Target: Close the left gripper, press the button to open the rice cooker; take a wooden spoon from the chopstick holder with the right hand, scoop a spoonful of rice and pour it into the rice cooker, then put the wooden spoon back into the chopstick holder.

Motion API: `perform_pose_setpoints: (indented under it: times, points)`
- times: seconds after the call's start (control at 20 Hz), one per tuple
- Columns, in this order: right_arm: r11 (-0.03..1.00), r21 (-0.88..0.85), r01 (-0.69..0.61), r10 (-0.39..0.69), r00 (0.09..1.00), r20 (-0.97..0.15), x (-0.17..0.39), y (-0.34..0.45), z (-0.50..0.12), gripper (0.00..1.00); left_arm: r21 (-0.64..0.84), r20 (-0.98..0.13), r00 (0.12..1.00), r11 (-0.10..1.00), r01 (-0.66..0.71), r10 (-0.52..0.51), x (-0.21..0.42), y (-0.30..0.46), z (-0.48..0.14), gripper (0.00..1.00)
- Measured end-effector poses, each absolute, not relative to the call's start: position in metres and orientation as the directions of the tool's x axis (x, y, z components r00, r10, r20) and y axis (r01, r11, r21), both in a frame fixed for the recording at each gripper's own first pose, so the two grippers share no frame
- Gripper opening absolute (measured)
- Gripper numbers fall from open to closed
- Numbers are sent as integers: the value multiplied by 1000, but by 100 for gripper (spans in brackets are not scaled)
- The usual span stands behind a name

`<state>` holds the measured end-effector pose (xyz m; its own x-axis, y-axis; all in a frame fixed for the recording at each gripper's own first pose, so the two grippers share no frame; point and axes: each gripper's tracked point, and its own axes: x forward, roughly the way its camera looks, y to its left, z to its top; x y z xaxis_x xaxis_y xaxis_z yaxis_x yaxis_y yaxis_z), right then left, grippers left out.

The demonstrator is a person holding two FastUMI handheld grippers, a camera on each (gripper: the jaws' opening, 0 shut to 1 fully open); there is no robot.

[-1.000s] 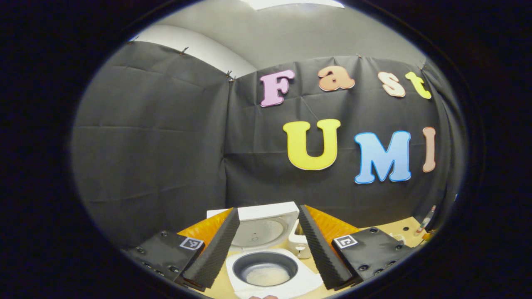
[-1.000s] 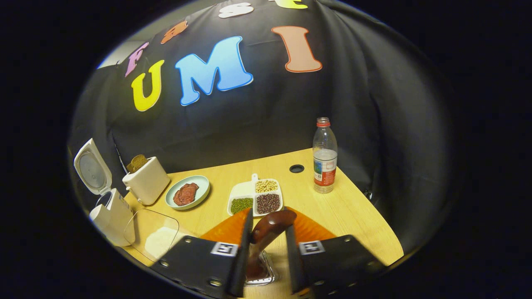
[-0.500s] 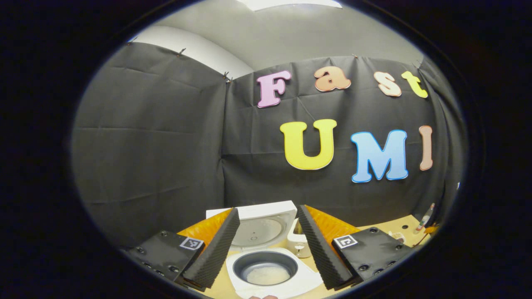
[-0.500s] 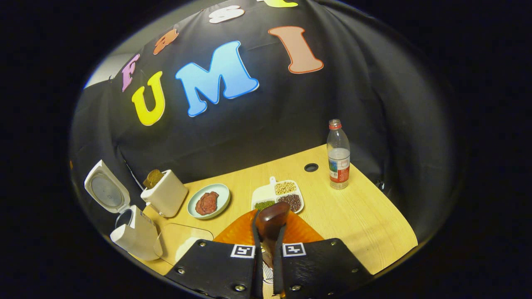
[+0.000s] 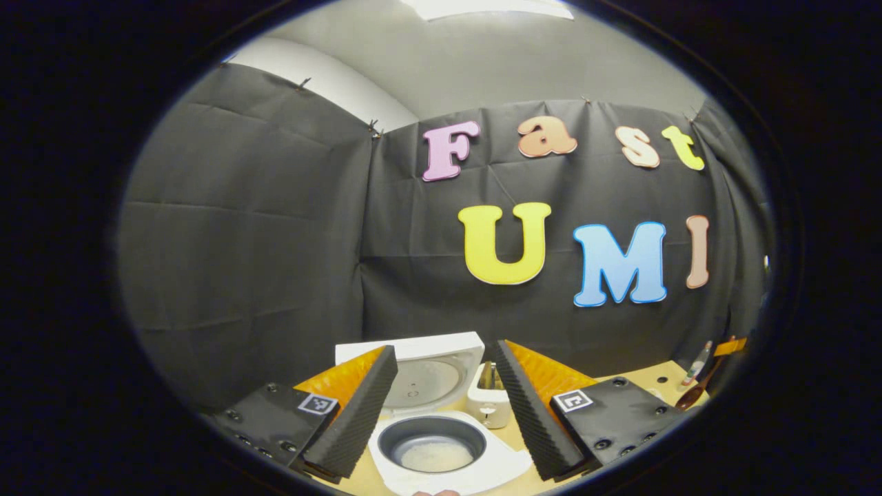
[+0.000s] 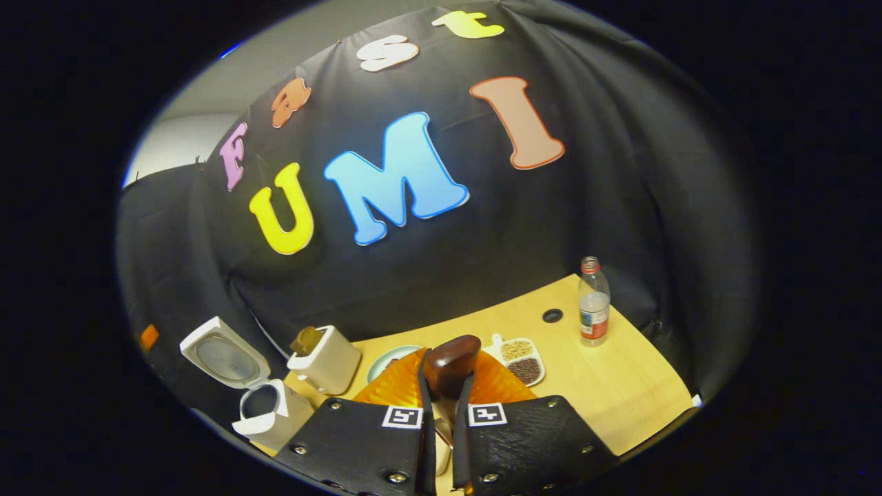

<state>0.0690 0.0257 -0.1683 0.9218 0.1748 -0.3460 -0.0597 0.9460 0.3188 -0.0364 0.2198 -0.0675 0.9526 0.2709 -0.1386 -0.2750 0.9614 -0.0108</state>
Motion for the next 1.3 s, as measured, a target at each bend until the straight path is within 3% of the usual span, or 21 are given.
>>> perform_pose_setpoints:
  times: [0.3, 0.65, 0.9, 1.3]
  points:
    - [934, 316, -169, 282, 891, -357, 87, 99, -189, 10, -48, -174, 944, 956, -291, 279, -47, 235, -86, 100]
    - [955, 229, -190, 279, 839, -466, 94, 154, -271, 10, -78, -176, 954, 962, -261, 244, -45, 229, -83, 100]
    - [978, 104, -181, 208, 807, -553, 89, 178, -323, 10, -45, -169, 960, 971, -234, 224, -43, 214, -90, 100]
    - [975, 146, -170, 224, 764, -606, 78, 211, -349, 10, -6, -145, 975, 985, -170, 167, -51, 206, -84, 100]
